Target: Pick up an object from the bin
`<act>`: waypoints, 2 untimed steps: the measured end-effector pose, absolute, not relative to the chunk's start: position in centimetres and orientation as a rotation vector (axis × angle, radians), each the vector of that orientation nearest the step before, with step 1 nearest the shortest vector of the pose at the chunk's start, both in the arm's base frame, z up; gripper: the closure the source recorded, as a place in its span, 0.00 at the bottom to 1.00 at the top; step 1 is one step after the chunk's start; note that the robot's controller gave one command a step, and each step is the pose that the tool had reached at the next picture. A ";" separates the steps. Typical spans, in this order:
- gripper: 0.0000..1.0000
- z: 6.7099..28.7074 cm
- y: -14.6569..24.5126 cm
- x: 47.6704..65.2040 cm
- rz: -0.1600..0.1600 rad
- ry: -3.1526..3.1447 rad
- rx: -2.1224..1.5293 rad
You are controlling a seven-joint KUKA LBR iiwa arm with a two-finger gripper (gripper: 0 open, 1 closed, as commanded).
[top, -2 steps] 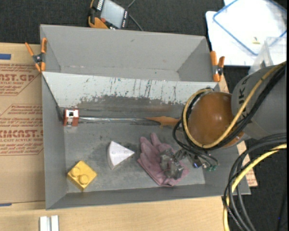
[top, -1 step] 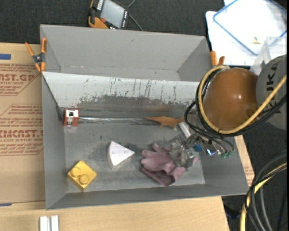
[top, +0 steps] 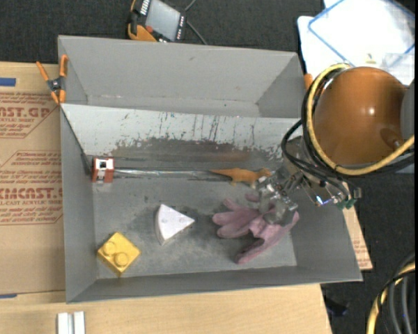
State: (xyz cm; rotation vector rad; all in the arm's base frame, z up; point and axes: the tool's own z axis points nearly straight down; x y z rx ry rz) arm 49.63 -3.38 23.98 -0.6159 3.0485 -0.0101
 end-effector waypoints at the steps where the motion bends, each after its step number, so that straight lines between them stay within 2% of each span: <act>1: 1.00 33.0 -2.7 48.7 -0.006 3.054 -0.618; 2: 1.00 34.8 -2.7 49.0 -0.015 3.032 -0.639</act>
Offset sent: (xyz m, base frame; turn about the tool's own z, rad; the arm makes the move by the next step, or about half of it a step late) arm 0.0080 -0.0017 -0.1250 -0.1617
